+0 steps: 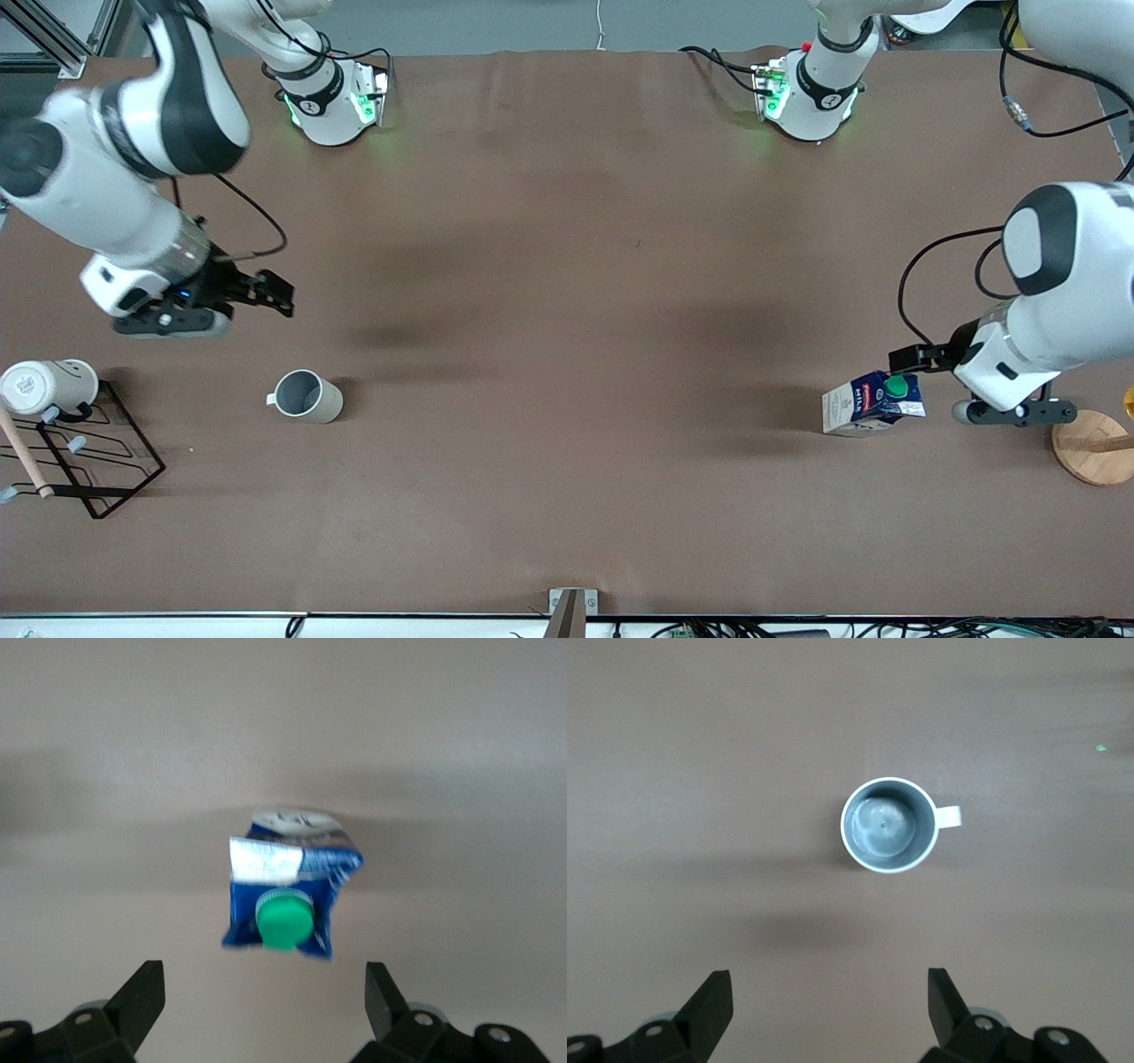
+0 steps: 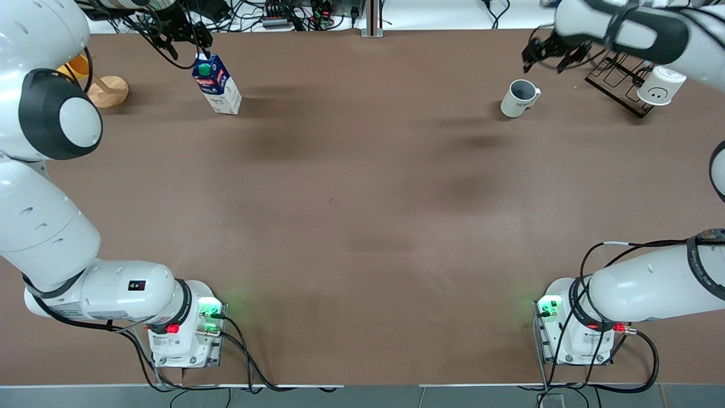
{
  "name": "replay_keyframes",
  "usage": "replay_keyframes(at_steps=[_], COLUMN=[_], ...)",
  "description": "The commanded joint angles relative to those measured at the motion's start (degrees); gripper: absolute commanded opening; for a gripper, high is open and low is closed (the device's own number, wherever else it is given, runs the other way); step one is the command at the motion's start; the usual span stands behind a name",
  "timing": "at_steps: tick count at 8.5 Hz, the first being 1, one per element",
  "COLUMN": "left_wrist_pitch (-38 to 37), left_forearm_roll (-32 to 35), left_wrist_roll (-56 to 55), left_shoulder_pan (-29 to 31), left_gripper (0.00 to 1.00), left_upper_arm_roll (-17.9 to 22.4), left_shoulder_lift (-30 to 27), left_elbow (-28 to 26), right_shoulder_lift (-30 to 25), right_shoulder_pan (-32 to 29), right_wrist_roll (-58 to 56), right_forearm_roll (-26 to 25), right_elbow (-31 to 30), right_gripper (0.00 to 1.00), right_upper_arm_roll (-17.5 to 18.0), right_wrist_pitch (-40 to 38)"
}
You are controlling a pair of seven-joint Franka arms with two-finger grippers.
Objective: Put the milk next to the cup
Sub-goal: 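Reach the left gripper to the milk carton while the right gripper reaches the mug, then grasp the milk carton with the left gripper while the right gripper grasps the mug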
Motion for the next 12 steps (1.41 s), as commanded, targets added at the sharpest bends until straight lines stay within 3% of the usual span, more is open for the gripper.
replay_keyframes(at_steps=[1, 3, 5, 6, 7, 8, 9, 12], left_wrist_pitch=[6.5, 9.0, 10.4, 10.8, 11.5, 11.5, 11.5, 11.5], left_forearm_roll=[1.3, 1.3, 1.2, 1.2, 1.1, 0.8, 0.6, -2.1], left_wrist_roll=[0.8, 0.7, 0.5, 0.2, -0.1, -0.2, -0.2, 0.1], left_shoulder_pan=[-0.1, -0.1, -0.1, -0.4, -0.4, -0.4, -0.3, 0.4], left_gripper=[1.00, 1.00, 1.00, 1.00, 1.00, 0.97, 0.92, 0.60], left_upper_arm_roll=[0.0, -0.1, -0.2, -0.2, -0.2, -0.2, -0.2, -0.6], left_shoulder_lift=[1.3, 3.2, 4.3, 4.5, 4.6, 4.8, 4.8, 4.7], left_elbow=[-3.0, -3.1, -3.1, -3.1, -3.1, -3.1, -3.0, -2.6], right_shoulder_lift=[8.1, 15.4, 18.2, 18.2, 19.0, 19.6, 20.2, 20.3], right_shoulder_pan=[1.0, 1.4, 1.6, 1.7, 1.9, 1.8, 1.9, 2.0], right_wrist_roll=[2.8, 2.7, 2.7, 2.7, 2.6, 2.6, 2.5, 3.0], right_forearm_roll=[0.4, 0.4, 0.4, 0.3, 0.3, 0.3, 0.3, 0.4], right_elbow=[-0.5, 0.2, 0.6, 0.7, 1.5, 2.1, 3.1, 4.9], right_gripper=[0.97, 0.98, 0.95, 0.57, 0.37, 0.10, 0.00, 0.00], right_upper_arm_roll=[-0.4, -0.4, -0.4, -0.4, -0.4, -0.4, -0.4, -0.4], right_wrist_pitch=[9.0, 19.8, 22.5, 22.4, 22.3, 22.2, 21.9, 21.3])
